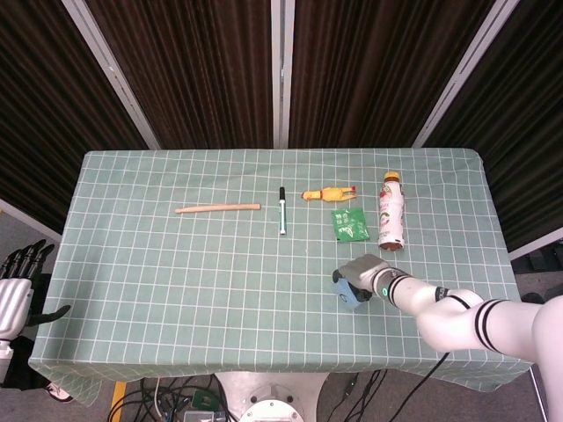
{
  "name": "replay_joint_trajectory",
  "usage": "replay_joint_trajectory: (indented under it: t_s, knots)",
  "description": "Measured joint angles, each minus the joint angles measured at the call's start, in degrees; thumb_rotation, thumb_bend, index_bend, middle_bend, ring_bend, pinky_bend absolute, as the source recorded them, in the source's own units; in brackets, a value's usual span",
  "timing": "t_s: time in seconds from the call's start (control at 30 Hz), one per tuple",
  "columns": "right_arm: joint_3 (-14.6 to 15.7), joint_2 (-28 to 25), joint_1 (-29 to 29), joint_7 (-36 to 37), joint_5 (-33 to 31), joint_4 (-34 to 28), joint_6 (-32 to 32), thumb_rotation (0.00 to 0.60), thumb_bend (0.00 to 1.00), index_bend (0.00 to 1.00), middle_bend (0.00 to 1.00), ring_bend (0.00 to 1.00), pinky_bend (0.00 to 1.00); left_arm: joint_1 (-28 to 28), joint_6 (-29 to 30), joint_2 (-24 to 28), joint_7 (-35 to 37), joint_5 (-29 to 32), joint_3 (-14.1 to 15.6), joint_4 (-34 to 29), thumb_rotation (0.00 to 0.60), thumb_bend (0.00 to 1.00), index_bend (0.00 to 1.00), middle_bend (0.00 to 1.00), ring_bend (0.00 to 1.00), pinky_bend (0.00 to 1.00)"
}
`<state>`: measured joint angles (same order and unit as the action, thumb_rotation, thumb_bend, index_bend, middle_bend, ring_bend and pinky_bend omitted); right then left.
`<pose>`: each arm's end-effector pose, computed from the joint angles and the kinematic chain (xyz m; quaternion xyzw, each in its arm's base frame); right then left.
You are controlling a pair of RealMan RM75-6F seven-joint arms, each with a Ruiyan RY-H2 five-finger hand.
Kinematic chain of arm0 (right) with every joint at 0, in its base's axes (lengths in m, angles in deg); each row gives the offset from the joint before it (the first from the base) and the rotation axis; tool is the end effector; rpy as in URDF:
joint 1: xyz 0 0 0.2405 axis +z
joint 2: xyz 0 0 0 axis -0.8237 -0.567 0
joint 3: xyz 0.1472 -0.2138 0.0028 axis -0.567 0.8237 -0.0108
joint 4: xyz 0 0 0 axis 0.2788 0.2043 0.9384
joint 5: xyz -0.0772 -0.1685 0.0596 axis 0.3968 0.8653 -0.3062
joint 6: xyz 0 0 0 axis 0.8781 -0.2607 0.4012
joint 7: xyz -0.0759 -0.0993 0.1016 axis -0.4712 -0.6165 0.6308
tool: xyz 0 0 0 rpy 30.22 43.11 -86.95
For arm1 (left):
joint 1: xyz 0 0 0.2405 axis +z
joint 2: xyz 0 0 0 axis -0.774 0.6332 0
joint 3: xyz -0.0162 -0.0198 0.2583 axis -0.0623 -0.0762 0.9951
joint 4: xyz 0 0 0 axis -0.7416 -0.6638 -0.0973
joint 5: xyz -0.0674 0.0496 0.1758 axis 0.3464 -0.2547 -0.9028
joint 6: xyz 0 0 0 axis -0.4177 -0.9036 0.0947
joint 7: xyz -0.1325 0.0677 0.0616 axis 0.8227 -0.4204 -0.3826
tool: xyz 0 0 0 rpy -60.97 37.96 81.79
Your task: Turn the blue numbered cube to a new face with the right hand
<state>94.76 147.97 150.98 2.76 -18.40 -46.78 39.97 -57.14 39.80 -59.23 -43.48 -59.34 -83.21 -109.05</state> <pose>-0.0888 -0.3400 0.0631 0.8589 -0.4387 0.0057 0.2640 -0.3372 0.2055 0.1793 -0.5901 -0.4132 -0.3890 0.5742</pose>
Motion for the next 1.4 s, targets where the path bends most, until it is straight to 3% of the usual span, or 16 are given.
replay_joint_trajectory:
  t_s: [0.47,0.97,1.2,1.4]
  knots:
    - [4.3,-2.63,0.19,-4.47,3.04,-7.07,3.92,0.6,1.0,0.21,0.99,0.86,0.78,-0.13,-0.01,-0.02,-0.55,-0.26,0.02,-0.41,0.6,0.02,0.03,0.0,0.0,0.0]
    - [6.0,-4.42,-2.25,-6.67,4.25,-9.02,6.11,0.6,1.0,0.28,0.99,0.86,0.78,-0.31,-0.28,-0.2,-1.3,-0.36,0.11,-0.8,0.6,0.02,0.03,0.0,0.0,0.0]
    - [3.85,-5.89,-4.81,-6.17,5.85,-9.93,8.36,0.6,1.0,0.1,0.99,0.86,0.78,-0.19,-0.1,-0.09,-1.65,-0.29,0.11,-1.1,0.6,0.02,0.03,0.0,0.0,0.0]
    - [2.59,-10.72,-9.93,-5.38,10.03,-12.18,13.47,0.6,1.0,0.08,0.99,0.86,0.78,-0.11,0.47,0.25,-2.28,-0.48,-0.01,-2.07,0.6,0.02,0.03,0.0,0.0,0.0]
